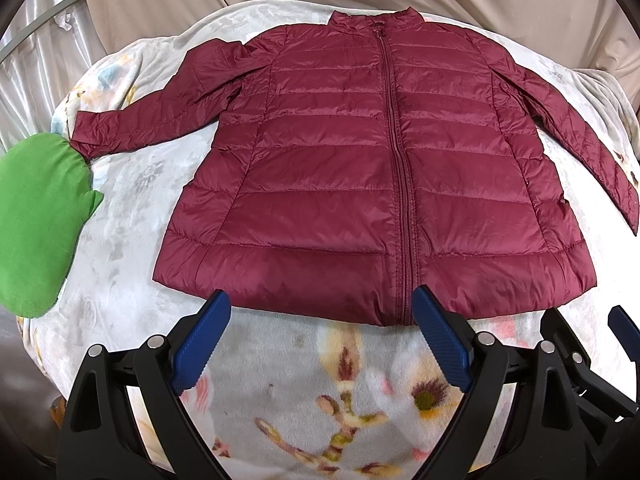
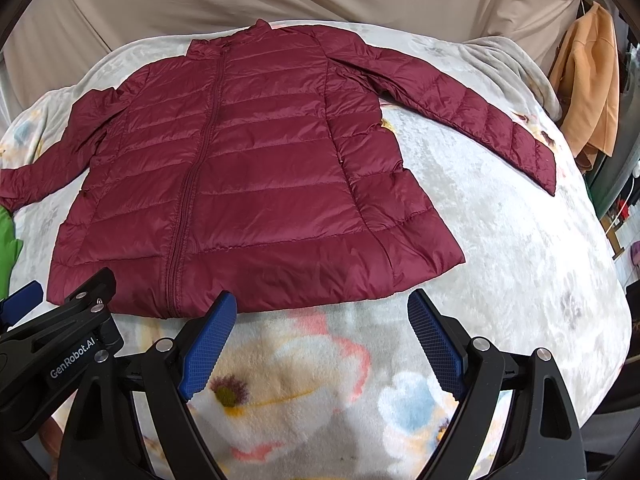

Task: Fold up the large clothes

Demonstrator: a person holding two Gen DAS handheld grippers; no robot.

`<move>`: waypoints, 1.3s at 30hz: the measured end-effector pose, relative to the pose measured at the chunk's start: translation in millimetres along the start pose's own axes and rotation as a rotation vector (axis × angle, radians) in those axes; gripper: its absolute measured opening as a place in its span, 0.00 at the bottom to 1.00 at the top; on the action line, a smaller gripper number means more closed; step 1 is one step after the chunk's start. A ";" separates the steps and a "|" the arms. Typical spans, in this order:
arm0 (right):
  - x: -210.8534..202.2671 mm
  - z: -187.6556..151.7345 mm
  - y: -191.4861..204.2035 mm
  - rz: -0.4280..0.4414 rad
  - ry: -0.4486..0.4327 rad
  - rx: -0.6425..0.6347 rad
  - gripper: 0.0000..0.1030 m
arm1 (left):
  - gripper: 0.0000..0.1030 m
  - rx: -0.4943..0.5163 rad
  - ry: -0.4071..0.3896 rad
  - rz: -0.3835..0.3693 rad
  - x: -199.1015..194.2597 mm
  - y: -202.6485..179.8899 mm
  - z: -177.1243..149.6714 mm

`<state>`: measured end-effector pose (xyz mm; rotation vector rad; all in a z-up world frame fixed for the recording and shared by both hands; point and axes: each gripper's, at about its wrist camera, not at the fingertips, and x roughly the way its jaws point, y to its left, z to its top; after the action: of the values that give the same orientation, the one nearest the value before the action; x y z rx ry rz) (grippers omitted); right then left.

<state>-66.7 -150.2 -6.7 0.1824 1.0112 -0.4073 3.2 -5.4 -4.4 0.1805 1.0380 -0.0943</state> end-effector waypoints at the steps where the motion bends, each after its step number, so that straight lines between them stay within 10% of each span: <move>1: 0.0 -0.2 -0.2 0.001 0.000 0.001 0.84 | 0.87 0.000 0.001 0.000 -0.3 0.2 0.5; 39: 6.0 -0.4 -10.5 0.051 0.024 -0.007 0.84 | 0.91 -0.004 0.029 -0.013 5.9 2.5 -2.1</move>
<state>-68.5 -161.1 -11.6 0.2069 1.0291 -0.3562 4.8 -2.5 -10.2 0.1724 1.0687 -0.1014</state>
